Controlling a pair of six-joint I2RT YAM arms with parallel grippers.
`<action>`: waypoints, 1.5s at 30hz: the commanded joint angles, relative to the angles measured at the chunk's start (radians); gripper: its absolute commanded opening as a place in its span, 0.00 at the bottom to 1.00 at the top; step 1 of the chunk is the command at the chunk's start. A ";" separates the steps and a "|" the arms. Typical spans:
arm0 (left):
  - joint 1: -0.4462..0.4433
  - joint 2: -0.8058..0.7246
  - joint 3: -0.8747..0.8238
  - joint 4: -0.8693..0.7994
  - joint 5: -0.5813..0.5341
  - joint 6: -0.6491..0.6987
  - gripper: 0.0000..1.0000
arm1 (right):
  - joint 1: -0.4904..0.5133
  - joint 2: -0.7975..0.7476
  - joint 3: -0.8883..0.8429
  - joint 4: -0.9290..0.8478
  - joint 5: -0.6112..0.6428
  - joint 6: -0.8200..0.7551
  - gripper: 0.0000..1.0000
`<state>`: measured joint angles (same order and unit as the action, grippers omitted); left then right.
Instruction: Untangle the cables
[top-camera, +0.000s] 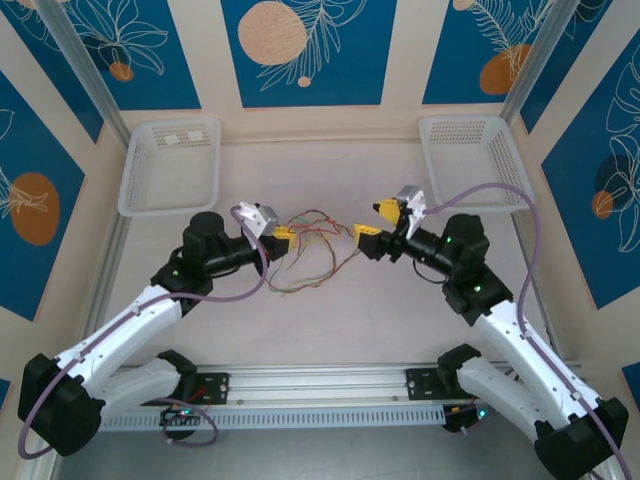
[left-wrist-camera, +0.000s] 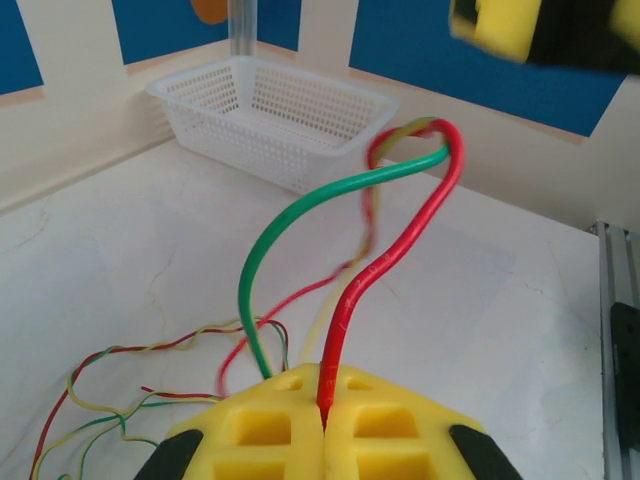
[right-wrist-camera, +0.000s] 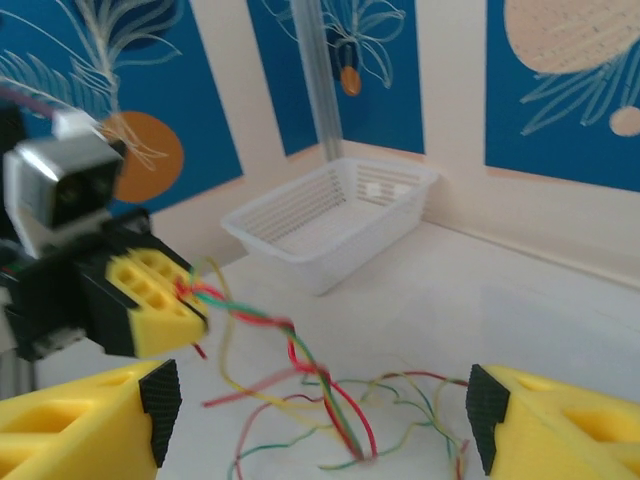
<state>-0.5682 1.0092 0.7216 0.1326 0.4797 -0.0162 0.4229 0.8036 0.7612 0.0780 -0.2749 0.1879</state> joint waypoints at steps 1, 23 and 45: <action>-0.013 -0.022 0.006 0.060 0.006 0.004 0.00 | -0.012 0.027 0.054 -0.052 -0.282 0.056 0.77; -0.274 0.066 0.126 -0.203 -0.383 0.449 0.00 | 0.027 0.648 0.909 -1.059 -0.343 0.046 0.66; -0.292 0.046 0.116 -0.184 -0.405 0.459 0.00 | 0.104 0.867 0.833 -1.175 -0.397 -0.103 0.37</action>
<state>-0.8478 1.0687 0.8127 -0.0685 0.0834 0.4290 0.5175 1.6741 1.6001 -1.0531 -0.6140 0.1158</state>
